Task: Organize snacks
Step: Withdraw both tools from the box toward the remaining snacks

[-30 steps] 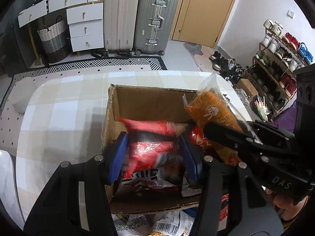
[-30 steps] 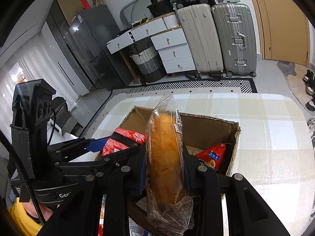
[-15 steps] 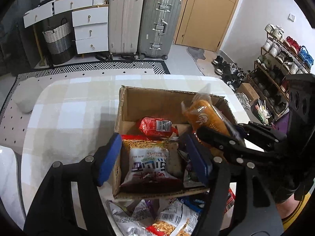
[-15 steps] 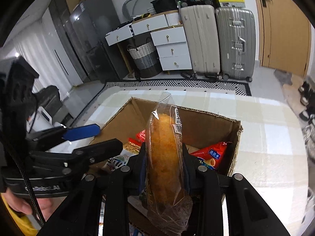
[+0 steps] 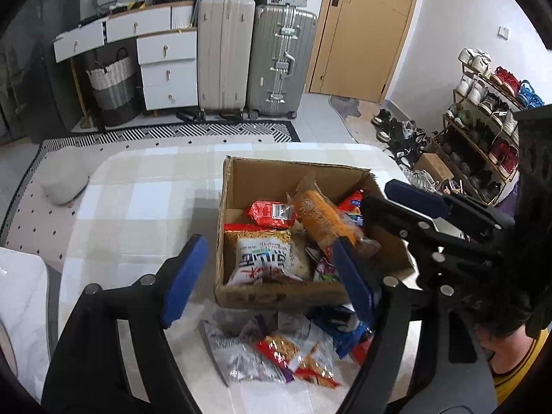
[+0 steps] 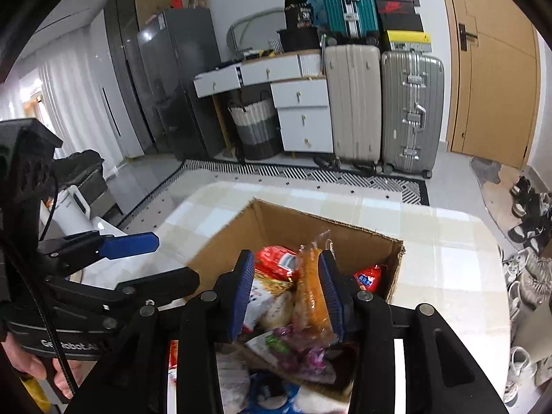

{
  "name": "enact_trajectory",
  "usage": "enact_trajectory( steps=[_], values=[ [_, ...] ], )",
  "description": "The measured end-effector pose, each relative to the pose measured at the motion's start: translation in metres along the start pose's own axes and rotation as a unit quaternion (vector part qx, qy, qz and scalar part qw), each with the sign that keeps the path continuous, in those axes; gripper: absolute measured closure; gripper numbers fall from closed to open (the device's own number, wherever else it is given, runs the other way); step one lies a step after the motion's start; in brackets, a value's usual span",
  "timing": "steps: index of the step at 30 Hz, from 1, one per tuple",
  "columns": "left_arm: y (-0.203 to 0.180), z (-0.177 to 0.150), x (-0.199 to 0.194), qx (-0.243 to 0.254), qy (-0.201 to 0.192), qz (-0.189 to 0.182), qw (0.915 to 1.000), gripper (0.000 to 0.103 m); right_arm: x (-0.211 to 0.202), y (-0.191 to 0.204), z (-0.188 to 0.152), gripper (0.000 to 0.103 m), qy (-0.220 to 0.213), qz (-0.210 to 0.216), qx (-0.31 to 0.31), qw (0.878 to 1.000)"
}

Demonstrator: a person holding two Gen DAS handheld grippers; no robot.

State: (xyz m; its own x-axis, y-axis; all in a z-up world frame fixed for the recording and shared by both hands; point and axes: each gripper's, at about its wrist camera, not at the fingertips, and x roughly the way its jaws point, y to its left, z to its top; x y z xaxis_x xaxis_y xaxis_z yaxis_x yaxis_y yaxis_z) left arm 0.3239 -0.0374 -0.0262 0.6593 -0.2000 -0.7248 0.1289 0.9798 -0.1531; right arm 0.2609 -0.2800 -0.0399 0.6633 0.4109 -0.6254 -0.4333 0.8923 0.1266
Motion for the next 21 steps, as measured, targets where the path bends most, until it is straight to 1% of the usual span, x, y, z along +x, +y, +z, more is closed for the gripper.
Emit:
enact_trajectory(
  steps=[2,3,6,7,9,11,13,16,17,19,20,21],
  values=[
    [-0.003,-0.005,-0.018,0.004,-0.011,0.0,0.9999,0.024,-0.016,0.007,-0.003,0.062,-0.01,0.001,-0.005,1.0],
    [-0.005,-0.008,-0.027,0.006,-0.015,0.0,0.9999,0.024,-0.025,0.011,-0.004,0.06,-0.017,0.0,-0.007,1.0],
    [-0.01,-0.02,-0.056,0.007,-0.029,-0.001,0.9996,0.023,-0.06,0.022,-0.011,0.057,-0.043,-0.004,-0.009,0.999],
    [-0.012,-0.024,-0.066,0.008,-0.034,-0.004,0.9994,0.022,-0.069,0.025,-0.013,0.057,-0.05,-0.004,-0.007,0.999],
    [-0.015,-0.033,-0.087,0.008,-0.048,-0.021,0.9986,0.02,-0.09,0.03,-0.019,0.054,-0.064,-0.001,-0.002,0.998],
    [-0.018,-0.044,-0.107,0.007,-0.062,-0.025,0.9978,0.018,-0.111,0.037,-0.025,0.053,-0.082,0.0,0.002,0.997],
    [-0.02,-0.053,-0.129,0.005,-0.077,-0.024,0.9967,0.017,-0.135,0.046,-0.036,0.052,-0.104,-0.001,0.008,0.995],
    [-0.02,-0.07,-0.16,-0.008,-0.096,-0.021,0.9952,0.013,-0.166,0.059,-0.054,0.041,-0.133,-0.005,0.014,0.991],
    [-0.019,-0.076,-0.169,-0.016,-0.103,-0.021,0.9944,0.011,-0.179,0.064,-0.063,0.037,-0.15,-0.008,0.018,0.988],
    [-0.016,-0.093,-0.189,-0.032,-0.119,-0.014,0.9923,0.006,-0.196,0.071,-0.08,0.037,-0.175,-0.01,0.022,0.984],
    [-0.015,-0.104,-0.2,-0.035,-0.129,-0.01,0.991,0.001,-0.2,0.074,-0.086,0.036,-0.179,-0.008,0.019,0.984],
    [-0.014,-0.111,-0.208,-0.035,-0.14,-0.007,0.9896,0.001,-0.206,0.081,-0.097,0.036,-0.182,-0.009,0.014,0.983]
  ],
)
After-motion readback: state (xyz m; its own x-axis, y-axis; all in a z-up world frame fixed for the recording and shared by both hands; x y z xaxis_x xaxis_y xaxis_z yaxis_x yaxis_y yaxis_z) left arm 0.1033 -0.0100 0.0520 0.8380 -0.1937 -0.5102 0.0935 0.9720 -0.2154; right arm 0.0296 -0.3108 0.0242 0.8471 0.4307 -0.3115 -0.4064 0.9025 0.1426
